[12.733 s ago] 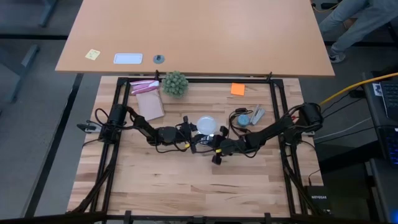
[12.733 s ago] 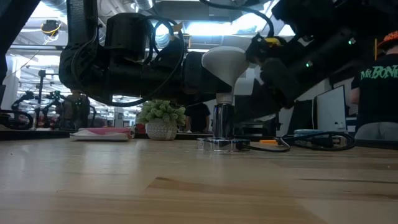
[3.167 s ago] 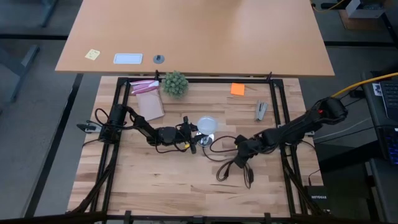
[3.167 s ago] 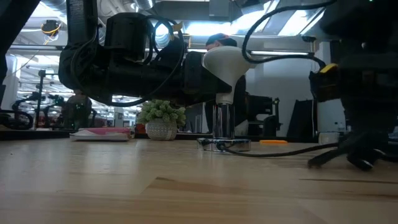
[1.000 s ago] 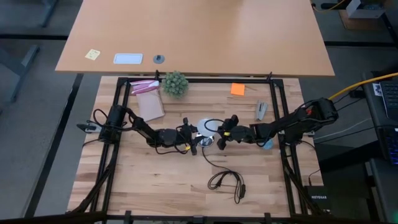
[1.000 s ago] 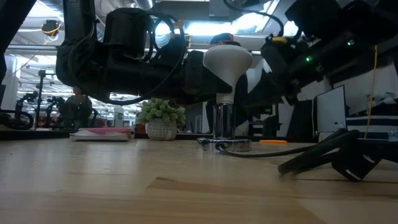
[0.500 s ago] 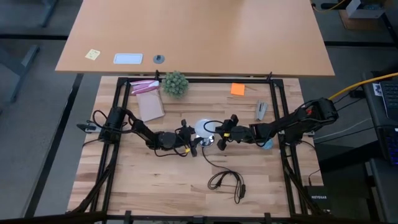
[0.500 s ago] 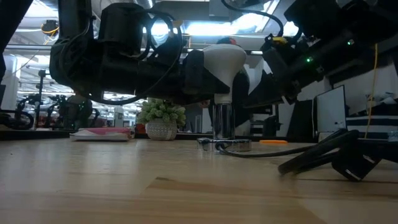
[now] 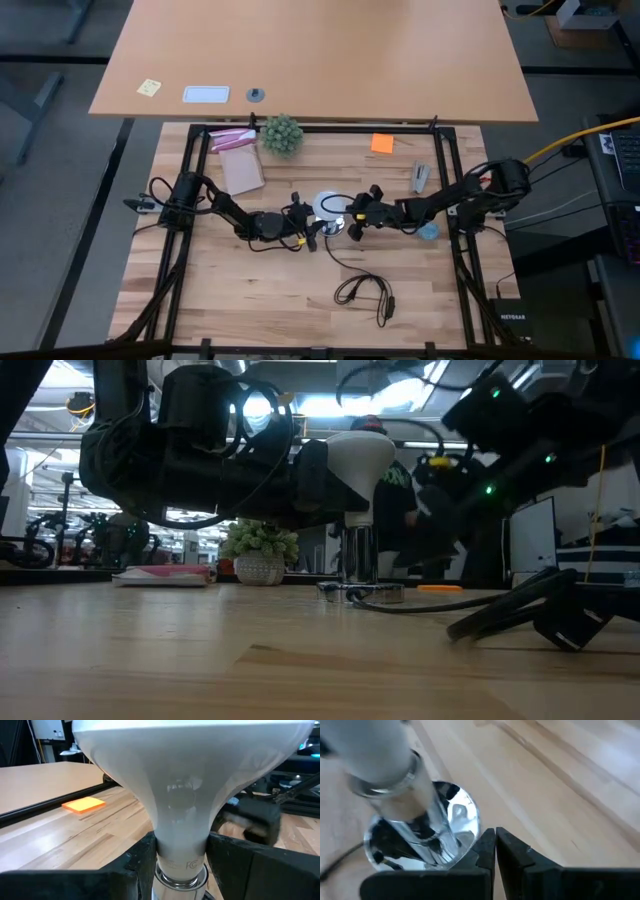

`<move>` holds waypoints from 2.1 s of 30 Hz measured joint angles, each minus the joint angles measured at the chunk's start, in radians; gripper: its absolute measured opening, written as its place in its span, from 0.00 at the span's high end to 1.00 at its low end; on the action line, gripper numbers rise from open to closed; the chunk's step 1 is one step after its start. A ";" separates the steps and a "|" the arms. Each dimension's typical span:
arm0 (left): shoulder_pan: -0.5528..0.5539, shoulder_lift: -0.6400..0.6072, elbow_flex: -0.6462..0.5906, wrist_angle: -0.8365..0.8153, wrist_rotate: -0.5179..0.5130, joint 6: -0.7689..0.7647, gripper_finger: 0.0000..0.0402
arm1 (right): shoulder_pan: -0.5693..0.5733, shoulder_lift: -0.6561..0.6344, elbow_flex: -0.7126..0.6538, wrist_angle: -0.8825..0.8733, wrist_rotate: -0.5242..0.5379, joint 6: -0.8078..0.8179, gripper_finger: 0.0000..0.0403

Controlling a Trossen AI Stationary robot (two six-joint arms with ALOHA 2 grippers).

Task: Screw lightbulb
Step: Insert the lightbulb into the lamp

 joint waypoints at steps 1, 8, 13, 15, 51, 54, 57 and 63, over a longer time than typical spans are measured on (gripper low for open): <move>0.000 0.000 0.000 0.000 0.000 0.001 0.64 | -0.008 0.012 0.000 0.014 -0.018 0.002 0.95; 0.000 0.000 0.000 -0.002 0.001 0.004 0.64 | -0.027 0.066 0.000 0.023 -0.168 0.051 0.95; 0.000 0.000 0.000 -0.004 0.000 0.004 0.64 | -0.026 0.079 0.000 0.009 -0.232 0.090 0.95; 0.000 0.000 0.000 -0.005 -0.001 0.004 0.64 | -0.014 0.079 0.000 0.012 -0.230 0.092 0.95; -0.013 0.000 -0.011 -0.009 -0.009 0.005 0.64 | 0.176 -0.191 0.000 -0.129 0.276 0.074 0.95; -0.013 0.000 -0.011 -0.011 -0.009 0.005 0.64 | 0.176 -0.241 0.000 -0.092 0.301 0.022 0.95; -0.013 0.000 -0.011 -0.012 -0.008 0.005 0.64 | 0.176 -0.266 0.000 -0.023 0.302 -0.035 0.95; -0.014 0.000 -0.012 -0.013 -0.008 0.005 0.64 | 0.176 -0.267 0.000 0.076 0.257 -0.107 0.95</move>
